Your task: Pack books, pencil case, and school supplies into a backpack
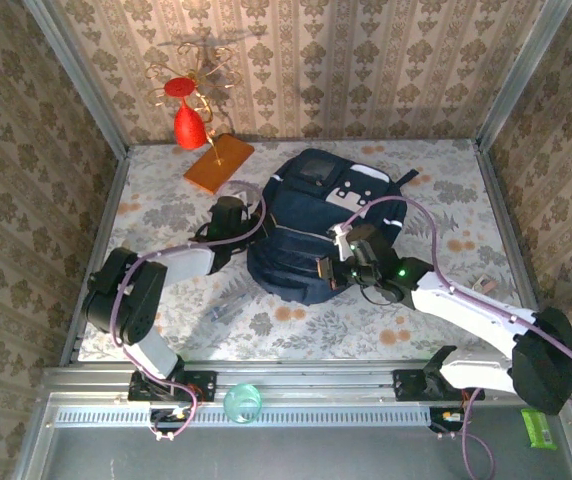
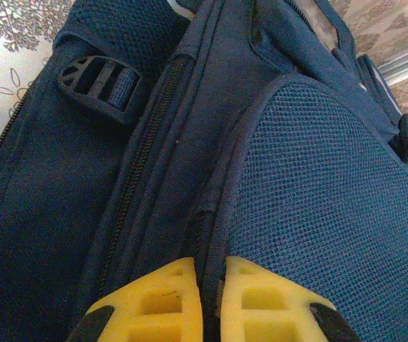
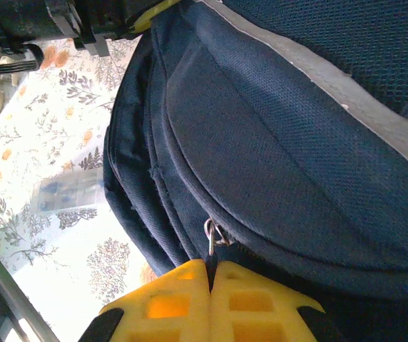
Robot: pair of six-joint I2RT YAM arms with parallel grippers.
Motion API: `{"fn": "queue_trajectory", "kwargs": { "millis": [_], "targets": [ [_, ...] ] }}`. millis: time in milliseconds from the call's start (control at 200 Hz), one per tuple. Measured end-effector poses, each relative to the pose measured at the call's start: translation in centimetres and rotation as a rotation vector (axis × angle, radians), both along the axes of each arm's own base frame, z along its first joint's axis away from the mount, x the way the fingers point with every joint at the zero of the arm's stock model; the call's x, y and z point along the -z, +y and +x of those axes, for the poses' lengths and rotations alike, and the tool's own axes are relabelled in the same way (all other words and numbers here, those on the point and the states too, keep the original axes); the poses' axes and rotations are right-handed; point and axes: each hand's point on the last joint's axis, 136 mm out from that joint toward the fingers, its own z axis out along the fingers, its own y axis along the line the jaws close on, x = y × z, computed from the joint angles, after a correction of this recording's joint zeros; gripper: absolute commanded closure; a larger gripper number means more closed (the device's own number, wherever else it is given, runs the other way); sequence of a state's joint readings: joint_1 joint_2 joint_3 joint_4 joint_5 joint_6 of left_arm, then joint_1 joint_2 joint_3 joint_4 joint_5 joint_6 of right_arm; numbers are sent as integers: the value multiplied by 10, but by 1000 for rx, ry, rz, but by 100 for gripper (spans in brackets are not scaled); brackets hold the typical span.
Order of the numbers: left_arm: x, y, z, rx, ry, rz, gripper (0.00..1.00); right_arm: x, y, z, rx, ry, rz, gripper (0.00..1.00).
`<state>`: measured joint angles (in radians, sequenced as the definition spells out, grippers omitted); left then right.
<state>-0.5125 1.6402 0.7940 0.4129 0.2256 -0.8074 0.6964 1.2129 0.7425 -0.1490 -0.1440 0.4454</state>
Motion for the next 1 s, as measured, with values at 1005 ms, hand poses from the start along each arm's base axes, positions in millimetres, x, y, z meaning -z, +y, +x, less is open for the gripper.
{"fn": "queue_trajectory", "kwargs": {
  "millis": [1005],
  "targets": [
    [-15, -4, -36, -94, -44, -72, 99, -3, -3, 39, 17, -24, -3, 100]
  ]
}}
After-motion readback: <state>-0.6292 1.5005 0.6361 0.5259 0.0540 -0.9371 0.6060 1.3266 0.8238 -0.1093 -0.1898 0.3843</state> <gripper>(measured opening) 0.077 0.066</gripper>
